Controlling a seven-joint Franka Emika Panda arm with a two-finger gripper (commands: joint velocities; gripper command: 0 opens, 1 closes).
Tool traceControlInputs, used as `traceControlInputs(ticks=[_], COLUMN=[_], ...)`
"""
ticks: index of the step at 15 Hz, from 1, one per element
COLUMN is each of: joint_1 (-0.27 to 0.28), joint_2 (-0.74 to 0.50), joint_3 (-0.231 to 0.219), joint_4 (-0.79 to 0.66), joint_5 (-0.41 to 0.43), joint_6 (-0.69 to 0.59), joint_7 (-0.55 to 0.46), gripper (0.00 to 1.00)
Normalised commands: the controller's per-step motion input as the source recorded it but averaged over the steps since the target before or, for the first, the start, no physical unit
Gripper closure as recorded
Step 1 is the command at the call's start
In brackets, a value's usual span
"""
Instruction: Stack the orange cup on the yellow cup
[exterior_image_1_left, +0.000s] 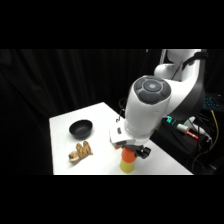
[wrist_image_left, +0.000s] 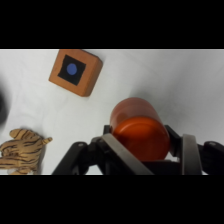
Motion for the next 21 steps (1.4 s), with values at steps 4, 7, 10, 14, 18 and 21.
traceControlInputs(ticks=[4, 7, 10, 14, 18, 21], joint_1=[-0.042, -0.061, -0.096, -0.094, -0.092, -0.115], joint_2=[0.06, 0.03, 0.01, -0.09, -0.34, -0.46], joint_3=[-0.01, -0.023, -0.028, -0.016, 0.003, 0.059], joint_4=[0.01, 0.02, 0.01, -0.04, -0.1, -0.1], joint_5=[-0.139, -0.081, -0.02, 0.038, 0.107, 0.225], joint_6=[0.2, 0.15, 0.1, 0.02, -0.09, -0.21], joint_7=[-0.03, -0.06, -0.11, -0.14, -0.17, -0.25], gripper=[0.47, 0.05, 0.0, 0.0, 0.0, 0.0])
